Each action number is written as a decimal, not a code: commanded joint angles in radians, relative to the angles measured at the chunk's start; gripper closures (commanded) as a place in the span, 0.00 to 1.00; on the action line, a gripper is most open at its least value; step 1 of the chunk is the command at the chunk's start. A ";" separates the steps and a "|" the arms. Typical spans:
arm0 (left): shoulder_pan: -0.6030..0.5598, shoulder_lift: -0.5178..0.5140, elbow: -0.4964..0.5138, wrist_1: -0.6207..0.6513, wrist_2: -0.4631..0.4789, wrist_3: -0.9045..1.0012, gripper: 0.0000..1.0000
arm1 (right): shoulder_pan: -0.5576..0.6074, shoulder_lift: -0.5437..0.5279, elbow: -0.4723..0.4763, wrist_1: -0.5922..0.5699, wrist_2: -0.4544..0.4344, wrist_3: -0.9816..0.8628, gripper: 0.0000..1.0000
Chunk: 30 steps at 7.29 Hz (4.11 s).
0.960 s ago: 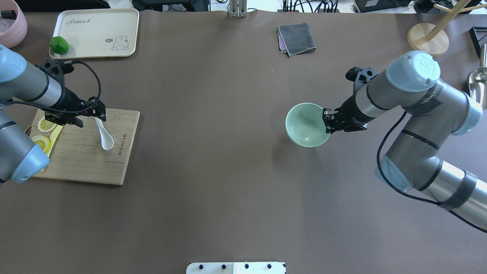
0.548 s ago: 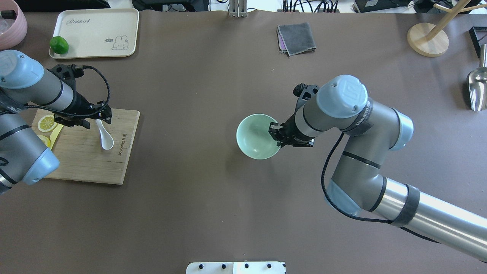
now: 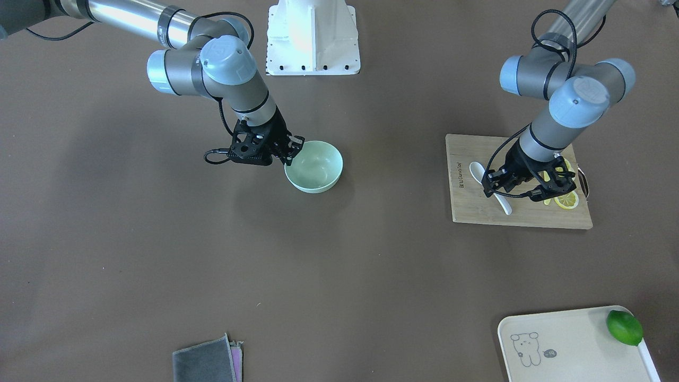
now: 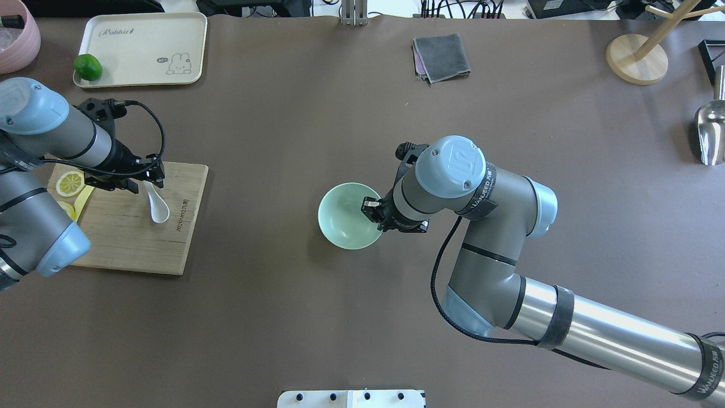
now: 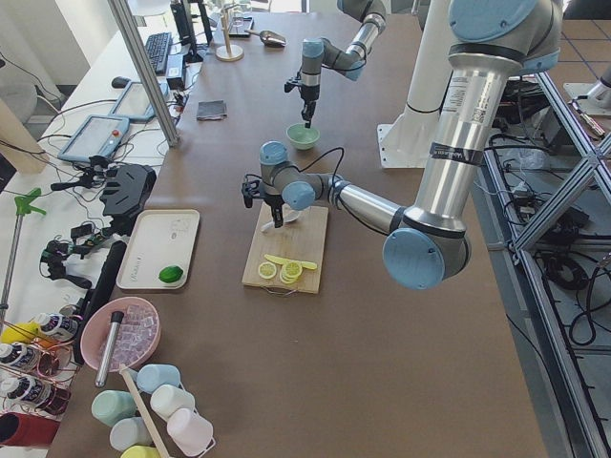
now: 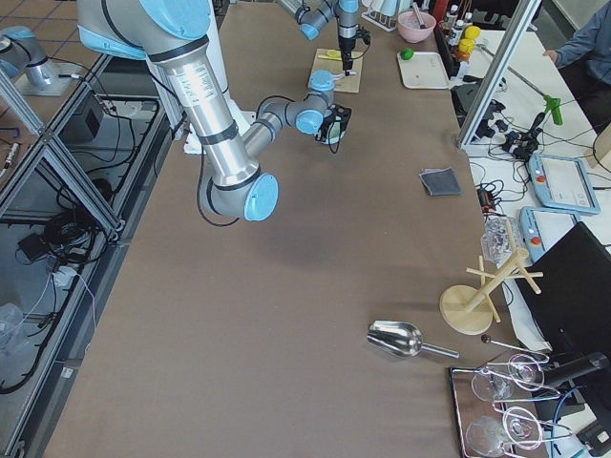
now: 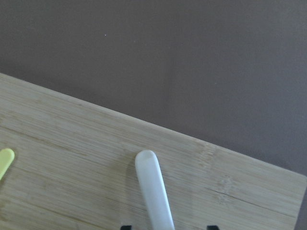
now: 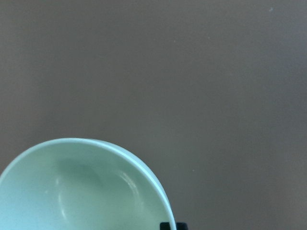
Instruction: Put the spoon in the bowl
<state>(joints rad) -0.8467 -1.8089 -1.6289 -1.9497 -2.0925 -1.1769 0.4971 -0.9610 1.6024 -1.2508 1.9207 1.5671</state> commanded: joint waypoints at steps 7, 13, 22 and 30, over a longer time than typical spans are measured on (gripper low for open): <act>0.006 -0.001 0.018 -0.020 0.008 -0.006 1.00 | -0.029 0.028 -0.003 0.001 -0.023 0.016 0.80; 0.041 -0.269 -0.048 0.047 -0.049 -0.251 1.00 | 0.231 -0.203 0.209 -0.021 0.187 -0.157 0.00; 0.328 -0.397 -0.032 0.061 0.256 -0.440 0.03 | 0.385 -0.372 0.215 -0.015 0.276 -0.481 0.00; -0.338 0.098 -0.163 0.134 -0.182 0.718 0.03 | 0.778 -0.535 0.046 -0.027 0.397 -1.110 0.00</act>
<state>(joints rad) -1.0451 -1.7854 -1.7927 -1.8700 -2.2128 -0.7272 1.1724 -1.4857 1.7324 -1.2773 2.2679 0.6284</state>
